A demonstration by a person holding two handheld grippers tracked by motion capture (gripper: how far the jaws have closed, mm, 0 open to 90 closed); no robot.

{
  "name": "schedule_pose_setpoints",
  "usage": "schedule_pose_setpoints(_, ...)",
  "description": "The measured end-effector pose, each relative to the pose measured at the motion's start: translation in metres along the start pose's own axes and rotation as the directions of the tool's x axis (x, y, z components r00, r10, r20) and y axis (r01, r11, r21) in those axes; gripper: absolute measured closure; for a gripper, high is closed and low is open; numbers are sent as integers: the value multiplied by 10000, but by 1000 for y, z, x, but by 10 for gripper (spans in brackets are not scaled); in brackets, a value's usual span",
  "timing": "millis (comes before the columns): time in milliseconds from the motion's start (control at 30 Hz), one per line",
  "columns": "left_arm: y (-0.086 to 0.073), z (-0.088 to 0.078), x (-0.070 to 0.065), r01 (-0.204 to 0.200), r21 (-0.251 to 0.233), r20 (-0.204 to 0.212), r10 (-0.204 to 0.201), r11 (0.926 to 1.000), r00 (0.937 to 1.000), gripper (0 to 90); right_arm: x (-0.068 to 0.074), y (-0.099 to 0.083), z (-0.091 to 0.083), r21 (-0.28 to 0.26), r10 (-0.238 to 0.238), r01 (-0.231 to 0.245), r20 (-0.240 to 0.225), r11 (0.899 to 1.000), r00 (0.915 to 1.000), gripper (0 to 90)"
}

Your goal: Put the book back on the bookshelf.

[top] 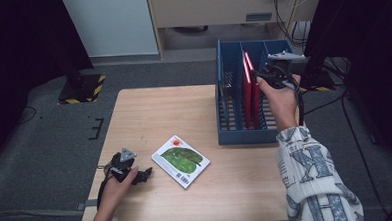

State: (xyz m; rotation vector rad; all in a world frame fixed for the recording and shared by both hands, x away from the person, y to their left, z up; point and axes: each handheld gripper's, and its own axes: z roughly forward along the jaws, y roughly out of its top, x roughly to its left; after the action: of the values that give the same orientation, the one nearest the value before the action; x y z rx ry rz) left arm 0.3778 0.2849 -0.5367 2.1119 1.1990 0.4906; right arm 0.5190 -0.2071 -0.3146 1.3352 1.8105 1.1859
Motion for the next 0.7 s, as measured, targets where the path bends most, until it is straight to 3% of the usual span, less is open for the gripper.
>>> schedule_pose_setpoints(233, 0, 0, 0, -8, 5, 8, 8, 10000, 10000, 0, 5, 0, -13, -208, -132, 123, -436, 9997, 9990, 339)
schedule_pose_setpoints(467, 0, 0, 0, -24, 11, 17, 24, 10000, 10000, 0, 8, -4, -24, -260, -436, 423, -510, 9988, 9977, 179)
schedule_pose_setpoints(700, 0, 0, 0, -22, 9, 17, 22, 10000, 10000, 0, 12, -16, -34, -100, -487, 481, -742, 9988, 9961, 117)
